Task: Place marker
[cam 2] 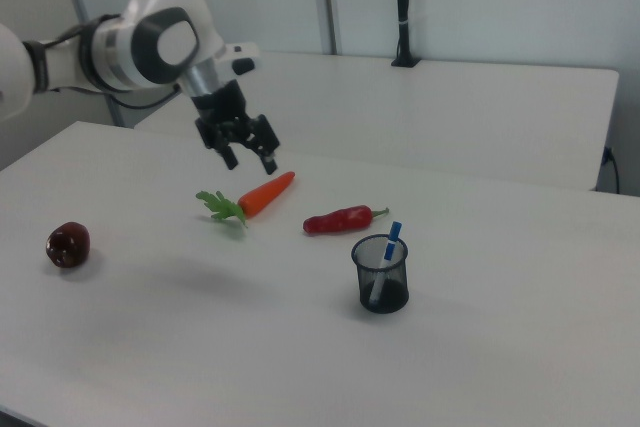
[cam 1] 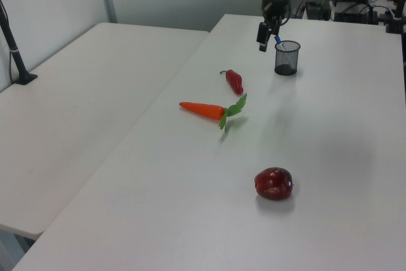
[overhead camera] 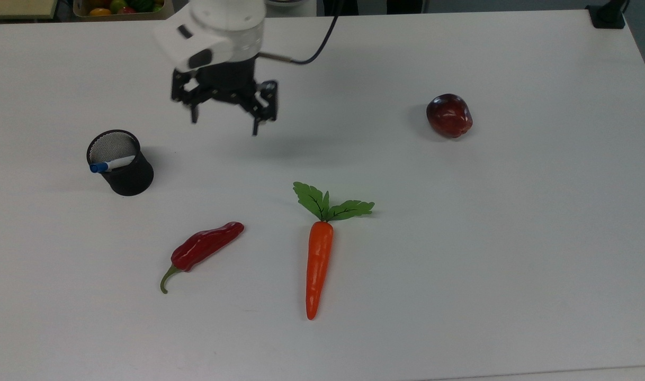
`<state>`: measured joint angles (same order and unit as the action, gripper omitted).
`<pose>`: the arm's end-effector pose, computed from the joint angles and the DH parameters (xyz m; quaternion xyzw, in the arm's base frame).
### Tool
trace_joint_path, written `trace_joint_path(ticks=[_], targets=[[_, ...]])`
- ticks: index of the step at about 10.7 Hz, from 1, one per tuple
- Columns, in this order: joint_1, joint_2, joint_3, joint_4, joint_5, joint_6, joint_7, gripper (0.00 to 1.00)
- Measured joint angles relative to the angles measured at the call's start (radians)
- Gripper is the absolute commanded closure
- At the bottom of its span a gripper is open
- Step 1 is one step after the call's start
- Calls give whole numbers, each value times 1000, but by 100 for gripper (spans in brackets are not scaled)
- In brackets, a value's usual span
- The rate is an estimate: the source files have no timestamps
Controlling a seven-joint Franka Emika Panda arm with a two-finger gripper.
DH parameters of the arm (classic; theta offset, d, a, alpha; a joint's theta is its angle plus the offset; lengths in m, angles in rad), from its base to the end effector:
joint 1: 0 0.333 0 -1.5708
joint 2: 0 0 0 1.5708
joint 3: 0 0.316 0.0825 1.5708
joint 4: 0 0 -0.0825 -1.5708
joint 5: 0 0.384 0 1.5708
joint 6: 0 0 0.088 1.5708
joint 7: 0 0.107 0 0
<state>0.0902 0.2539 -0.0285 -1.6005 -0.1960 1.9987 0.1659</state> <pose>0.6531 0.0303 0.4979 0.9927 -0.0169 0.0821 0.0865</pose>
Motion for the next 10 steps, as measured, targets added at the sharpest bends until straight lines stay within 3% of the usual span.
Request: trace_joint_path(ticks=[3,6,10], targets=[[77,-95,2,0,31,-199,0,0],[82,-187,0,-2,108,-294,-6,0],[56,-239,-13,-4,132,-405,-136,0]])
